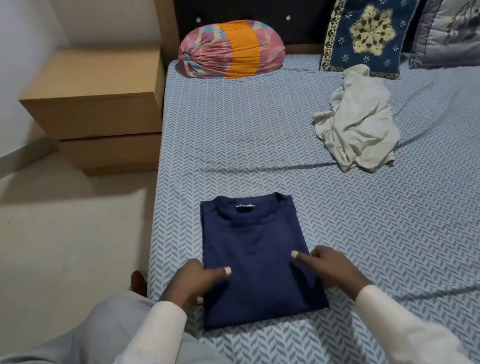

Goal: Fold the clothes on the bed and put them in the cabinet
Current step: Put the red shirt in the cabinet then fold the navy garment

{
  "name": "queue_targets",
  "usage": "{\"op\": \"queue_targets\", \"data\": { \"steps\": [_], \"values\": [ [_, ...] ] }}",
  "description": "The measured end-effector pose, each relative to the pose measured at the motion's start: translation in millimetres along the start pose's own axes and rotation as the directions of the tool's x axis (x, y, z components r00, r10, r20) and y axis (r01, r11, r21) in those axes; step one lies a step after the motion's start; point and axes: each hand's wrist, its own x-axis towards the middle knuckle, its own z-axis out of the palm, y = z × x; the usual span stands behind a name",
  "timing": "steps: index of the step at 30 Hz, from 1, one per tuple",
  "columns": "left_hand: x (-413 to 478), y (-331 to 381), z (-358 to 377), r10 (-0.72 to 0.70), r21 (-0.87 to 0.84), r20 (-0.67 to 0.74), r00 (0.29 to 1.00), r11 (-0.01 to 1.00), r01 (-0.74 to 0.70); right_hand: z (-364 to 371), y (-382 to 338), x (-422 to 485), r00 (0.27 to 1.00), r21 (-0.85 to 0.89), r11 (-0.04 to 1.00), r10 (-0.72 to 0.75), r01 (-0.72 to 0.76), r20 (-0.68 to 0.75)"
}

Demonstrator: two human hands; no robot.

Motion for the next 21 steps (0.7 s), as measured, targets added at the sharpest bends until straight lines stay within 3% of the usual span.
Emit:
{"op": "queue_targets", "data": {
  "steps": [3, 6, 8, 10, 13, 15, 17, 19, 21],
  "values": [
    [-21, -20, 13, 0.039, -0.017, 0.113, 0.993, 0.999, -0.038, 10, 21, -18, 0.987, 0.106, 0.994, -0.033, 0.016, 0.157],
    [-24, -27, 6, 0.097, 0.026, 0.040, 0.994, 0.995, -0.098, 7, 28, -26, 0.970, 0.328, 0.944, -0.053, -0.029, 0.239],
    [-30, -28, 0, 0.111, 0.051, -0.004, 0.994, 0.993, -0.111, 7, 29, -35, 0.972, 0.366, 0.929, -0.045, -0.044, 0.231],
    [-36, -28, -1, 0.117, 0.176, -0.029, 0.993, 0.978, -0.111, 11, 30, -41, 0.979, 0.293, 0.955, -0.012, -0.048, 0.201],
    [-44, -29, 8, 0.109, 0.462, -0.130, 0.985, 0.886, -0.037, 15, 29, -42, 1.000, -0.082, 0.997, -0.011, 0.010, -0.006],
    [-46, -27, 16, 0.221, 0.582, -0.228, 0.948, 0.812, -0.049, 15, 15, -38, 0.965, -0.171, 0.977, -0.159, 0.125, -0.207],
    [-45, -20, 24, 0.427, 0.630, -0.219, 0.877, 0.749, -0.207, 22, -5, -32, 0.881, -0.095, 0.937, -0.348, 0.336, -0.321],
    [-41, -13, 33, 0.552, 0.637, -0.066, 0.831, 0.664, -0.391, 38, -23, -27, 0.792, -0.152, 0.836, -0.548, 0.527, -0.270],
    [-37, -6, 46, 0.546, 0.691, 0.111, 0.831, 0.558, -0.459, 58, -33, -18, 0.769, -0.298, 0.749, -0.635, 0.591, -0.073]
  ]
}}
